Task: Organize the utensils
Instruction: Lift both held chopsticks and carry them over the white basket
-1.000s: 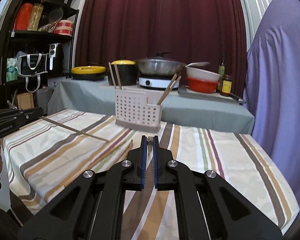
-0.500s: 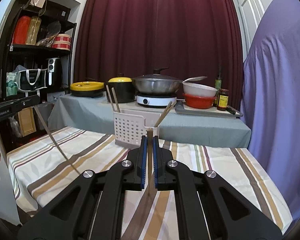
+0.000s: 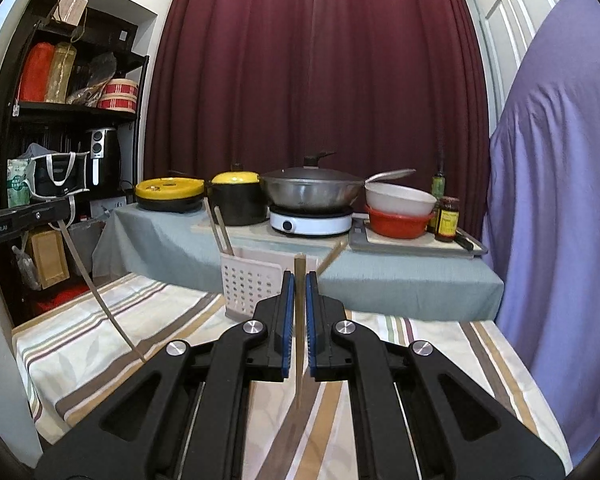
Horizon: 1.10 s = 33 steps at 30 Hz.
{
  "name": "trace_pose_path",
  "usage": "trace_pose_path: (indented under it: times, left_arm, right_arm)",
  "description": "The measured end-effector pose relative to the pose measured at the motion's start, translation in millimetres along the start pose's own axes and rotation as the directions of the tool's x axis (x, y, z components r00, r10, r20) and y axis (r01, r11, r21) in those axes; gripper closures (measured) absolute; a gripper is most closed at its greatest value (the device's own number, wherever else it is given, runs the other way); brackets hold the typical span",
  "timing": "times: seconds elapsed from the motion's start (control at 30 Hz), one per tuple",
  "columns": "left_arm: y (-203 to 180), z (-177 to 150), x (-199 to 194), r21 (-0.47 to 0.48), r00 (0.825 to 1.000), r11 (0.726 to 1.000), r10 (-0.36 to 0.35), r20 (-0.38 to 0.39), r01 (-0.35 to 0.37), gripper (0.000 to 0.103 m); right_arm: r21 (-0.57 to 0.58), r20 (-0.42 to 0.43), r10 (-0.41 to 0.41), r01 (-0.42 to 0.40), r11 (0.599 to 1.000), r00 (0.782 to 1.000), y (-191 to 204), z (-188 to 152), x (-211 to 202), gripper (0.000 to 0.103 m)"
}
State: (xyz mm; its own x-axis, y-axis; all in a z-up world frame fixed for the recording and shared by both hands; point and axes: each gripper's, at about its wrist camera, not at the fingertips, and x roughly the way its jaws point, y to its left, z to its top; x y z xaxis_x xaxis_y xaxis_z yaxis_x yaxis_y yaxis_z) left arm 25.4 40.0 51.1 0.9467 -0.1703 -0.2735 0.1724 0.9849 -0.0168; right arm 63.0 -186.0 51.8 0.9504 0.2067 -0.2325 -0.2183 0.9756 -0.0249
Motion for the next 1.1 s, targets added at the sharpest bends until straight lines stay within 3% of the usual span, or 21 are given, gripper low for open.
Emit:
trace_pose_path:
  times: [0.37,0.7,1.1]
  left_arm:
    - [16.6,40.7,24.3,-0.015,0.996,0.999,0.041,0.078,-0.04,0.097]
    - [32.8,83.1,66.4,-0.025,0.99,0.999,0.026,0.136,-0.023,0.097]
    - [47.5,124.4,113.5,-0.026,0.98,0.999,0.042,0.193,-0.037,0.097]
  right_arm:
    - [-0.025,0.056,0.017,-0.016,1.0,0.998,0.1,46.0,41.2,0.097]
    - [-0.036,0.105,0.055,-0.051,0.998,0.993,-1.4,88.2,91.0,0.097]
    - [0.005,0.096,0.061,-0.062,0.998,0.993,-14.7,108.1,149.5,0.097]
